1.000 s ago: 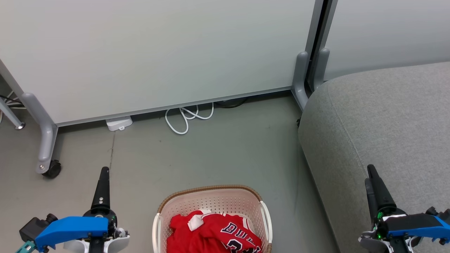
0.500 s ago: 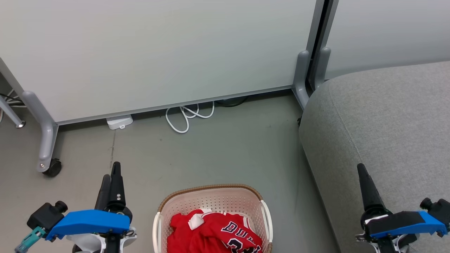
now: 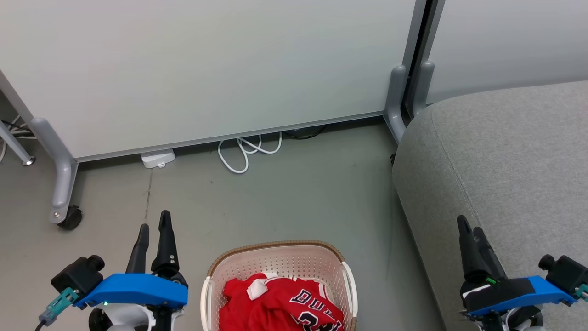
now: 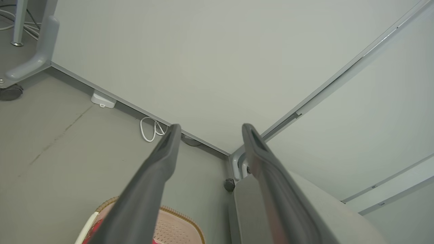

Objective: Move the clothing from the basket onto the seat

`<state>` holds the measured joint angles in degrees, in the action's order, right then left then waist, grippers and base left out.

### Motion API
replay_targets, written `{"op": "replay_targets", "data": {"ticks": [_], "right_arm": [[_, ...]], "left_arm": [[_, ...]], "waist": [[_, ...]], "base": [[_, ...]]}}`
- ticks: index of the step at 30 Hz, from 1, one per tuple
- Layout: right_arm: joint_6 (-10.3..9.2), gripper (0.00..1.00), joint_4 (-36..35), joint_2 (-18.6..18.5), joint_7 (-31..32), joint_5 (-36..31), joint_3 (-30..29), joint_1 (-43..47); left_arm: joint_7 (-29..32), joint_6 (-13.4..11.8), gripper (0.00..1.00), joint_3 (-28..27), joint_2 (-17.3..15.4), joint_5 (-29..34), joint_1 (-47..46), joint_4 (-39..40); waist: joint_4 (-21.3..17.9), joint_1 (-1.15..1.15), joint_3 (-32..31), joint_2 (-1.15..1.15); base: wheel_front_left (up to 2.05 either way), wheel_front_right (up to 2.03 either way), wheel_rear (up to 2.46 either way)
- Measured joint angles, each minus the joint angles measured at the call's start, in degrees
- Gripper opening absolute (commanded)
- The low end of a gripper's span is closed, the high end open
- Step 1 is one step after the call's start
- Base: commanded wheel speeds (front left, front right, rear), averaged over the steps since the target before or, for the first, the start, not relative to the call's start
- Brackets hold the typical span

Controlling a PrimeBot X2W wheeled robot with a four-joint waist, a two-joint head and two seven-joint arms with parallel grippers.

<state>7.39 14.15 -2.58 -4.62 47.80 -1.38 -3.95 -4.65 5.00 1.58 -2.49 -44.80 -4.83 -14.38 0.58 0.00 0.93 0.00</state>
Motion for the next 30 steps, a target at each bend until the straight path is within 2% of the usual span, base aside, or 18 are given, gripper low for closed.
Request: {"op": "replay_targets", "data": {"ticks": [30], "right_arm": [[0.01, 1.0, 1.25, -0.04, -4.64, -19.16, 2.61, -0.46]], "left_arm": [[-4.64, -0.94, 1.0, 2.9, -0.23, 19.57, -0.96, -2.4]], "waist": [[0.36, 0.0, -0.05, 0.0]], "base": [[0.0, 0.0, 0.0]]}}
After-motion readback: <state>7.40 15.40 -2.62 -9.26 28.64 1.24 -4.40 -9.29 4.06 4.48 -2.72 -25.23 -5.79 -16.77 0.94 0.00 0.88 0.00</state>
